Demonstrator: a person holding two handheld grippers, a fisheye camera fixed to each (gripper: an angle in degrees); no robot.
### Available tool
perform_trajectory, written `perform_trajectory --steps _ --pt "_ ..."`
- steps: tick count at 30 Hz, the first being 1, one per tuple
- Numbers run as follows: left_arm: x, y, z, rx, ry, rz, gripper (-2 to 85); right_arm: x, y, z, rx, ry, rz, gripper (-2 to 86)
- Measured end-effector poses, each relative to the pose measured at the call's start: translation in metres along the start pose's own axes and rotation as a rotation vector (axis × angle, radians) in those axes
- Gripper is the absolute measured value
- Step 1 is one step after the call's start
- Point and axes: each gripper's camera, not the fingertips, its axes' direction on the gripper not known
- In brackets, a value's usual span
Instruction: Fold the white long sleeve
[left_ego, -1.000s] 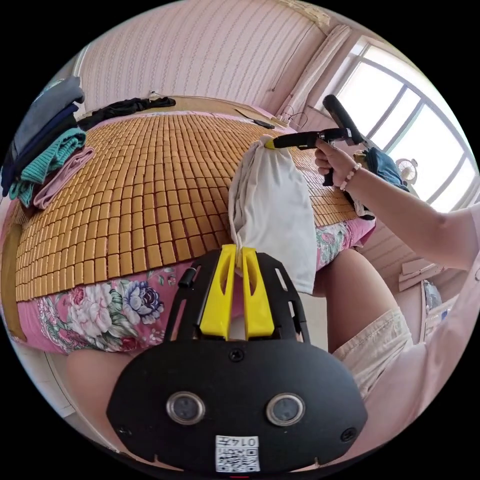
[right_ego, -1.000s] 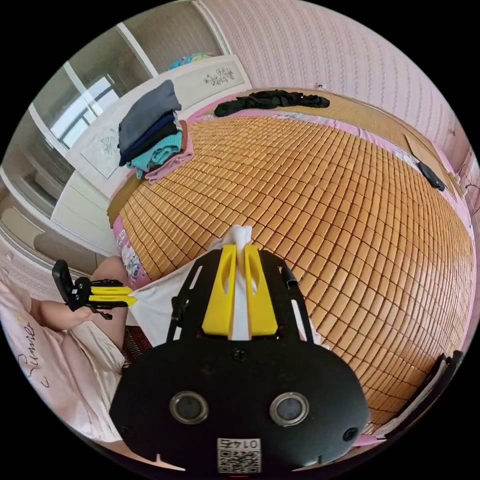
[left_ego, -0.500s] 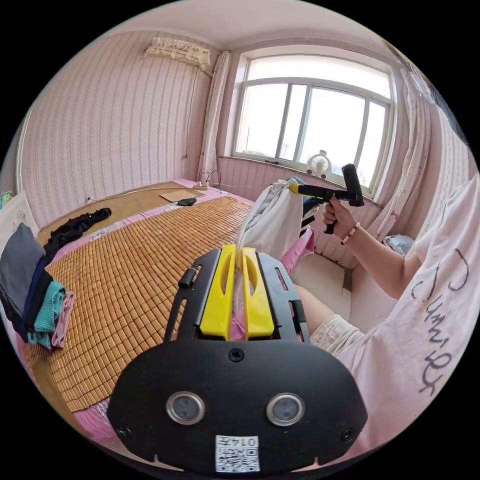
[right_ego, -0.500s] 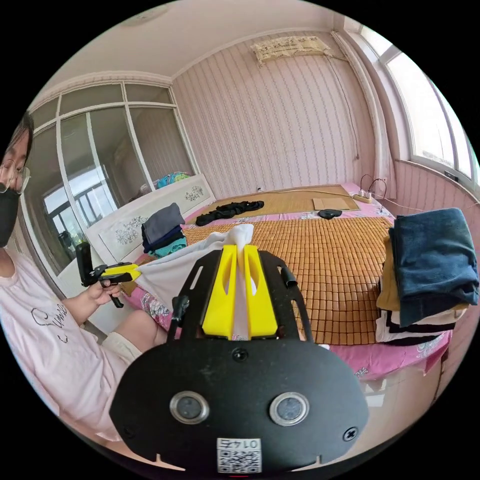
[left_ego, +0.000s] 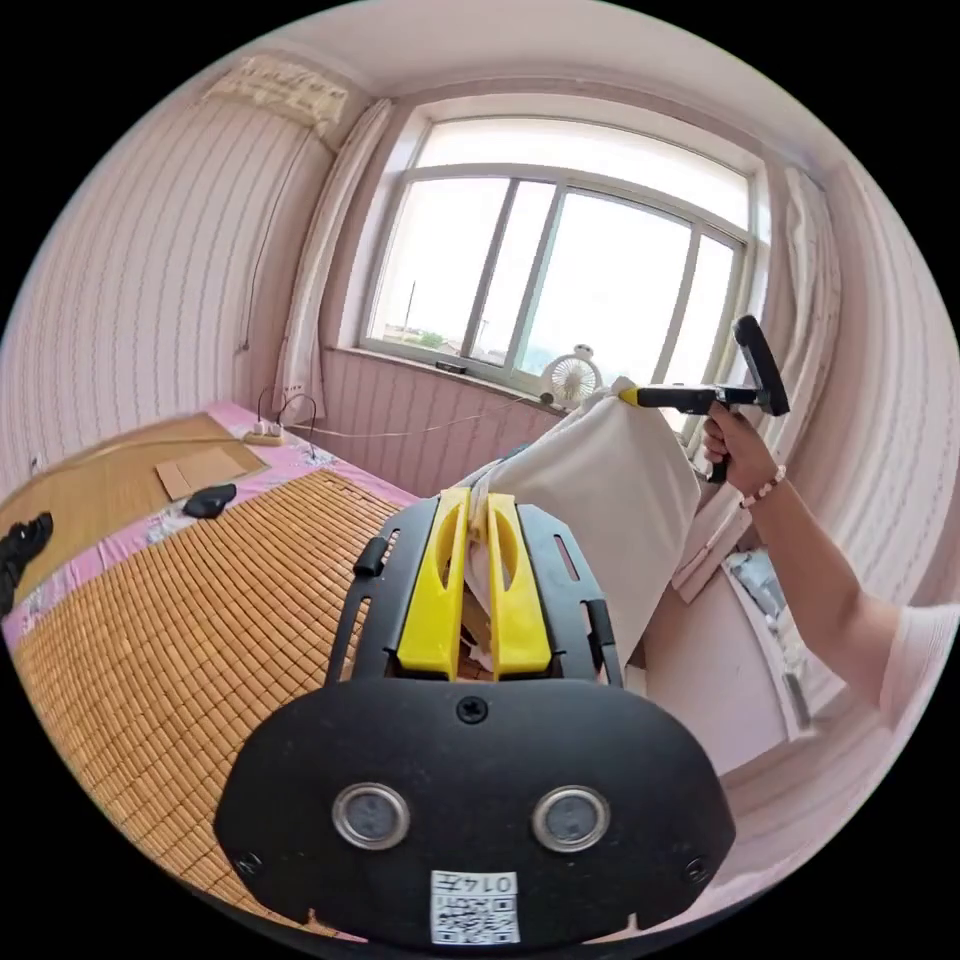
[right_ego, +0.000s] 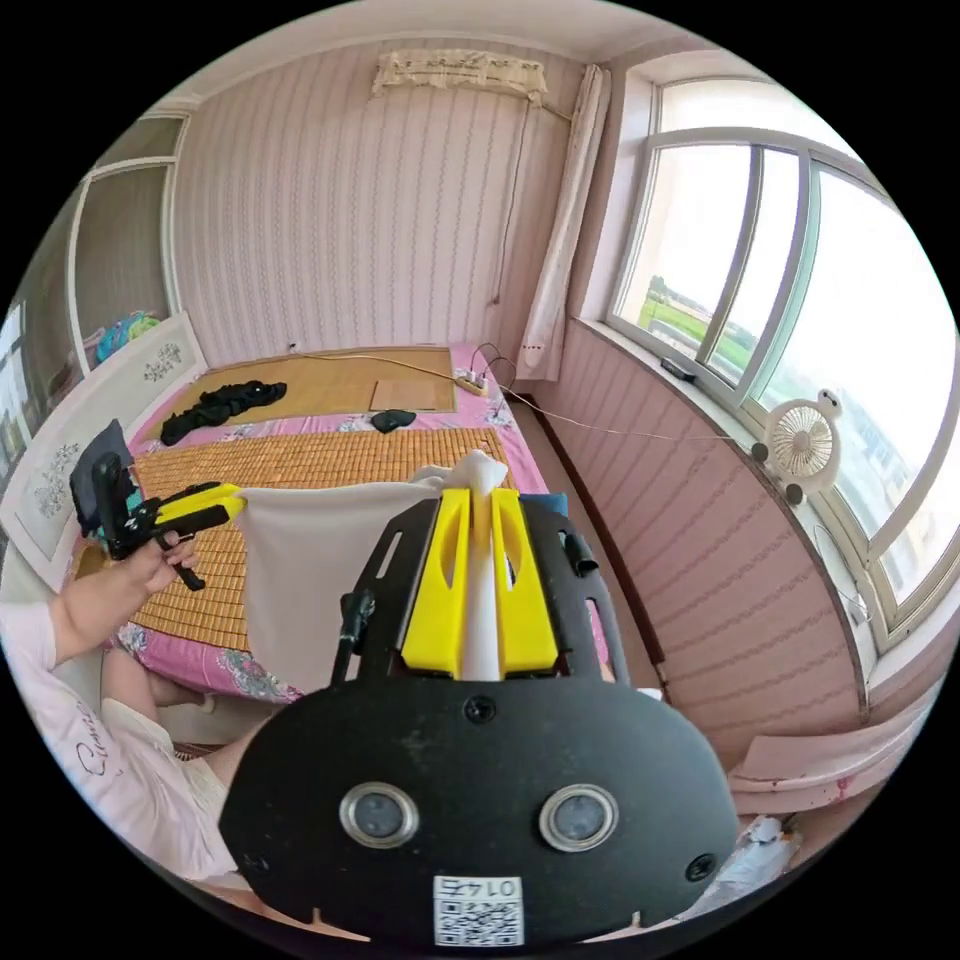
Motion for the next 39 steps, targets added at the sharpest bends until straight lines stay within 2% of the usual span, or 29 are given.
perform_trajectory --steps 3,4,6,9,12,15,17,20,23,26,28,31,35,39 --pt "-0.047 -0.006 0.077 -0.112 -0.095 -0.176 6.6 0.028 -0.011 0.102 -0.239 0.110 0.100 10.9" --pt "-0.061 0.000 0.092 -0.179 -0.106 -0.201 6.8 0.030 -0.003 0.126 -0.277 0.085 0.118 11.3" --pt "-0.070 0.014 0.091 -0.198 -0.112 -0.186 6.9 0.024 0.014 0.146 -0.259 0.045 0.108 10.4" --pt "-0.072 0.041 0.058 -0.169 -0.128 -0.066 6.3 0.010 0.039 0.173 -0.261 0.106 0.056 7.8" --pt "-0.073 0.076 0.019 -0.175 -0.087 -0.085 5.6 0.000 0.056 0.182 -0.235 0.115 0.072 8.1" --pt "-0.057 0.114 -0.024 -0.177 -0.015 -0.051 5.7 -0.001 0.074 0.167 -0.137 0.047 0.188 12.3" --pt "-0.034 0.144 -0.075 -0.194 -0.068 0.085 5.9 -0.009 0.088 0.152 -0.098 0.025 0.227 15.5" --pt "-0.015 0.195 -0.155 -0.180 -0.195 0.185 5.7 -0.059 0.132 0.116 0.040 -0.001 0.170 14.9" --pt "-0.013 0.254 -0.240 -0.196 -0.360 0.135 5.7 -0.146 0.197 0.107 0.069 -0.145 0.055 14.2" --pt "-0.020 0.314 -0.331 -0.173 -0.510 -0.037 5.7 -0.250 0.271 0.134 -0.048 -0.318 -0.031 14.3" --pt "-0.022 0.348 -0.383 -0.141 -0.592 -0.134 5.8 -0.333 0.330 0.159 -0.199 -0.452 -0.087 14.4" --pt "-0.018 0.399 -0.457 -0.112 -0.726 -0.228 5.7 -0.412 0.386 0.176 -0.282 -0.546 -0.081 14.3" --pt "-0.022 0.462 -0.531 -0.075 -0.835 -0.355 6.2 -0.471 0.411 0.182 -0.321 -0.604 -0.080 13.2" --pt "-0.037 0.512 -0.584 0.006 -0.884 -0.501 6.7 -0.556 0.418 0.183 -0.308 -0.608 -0.254 13.0"
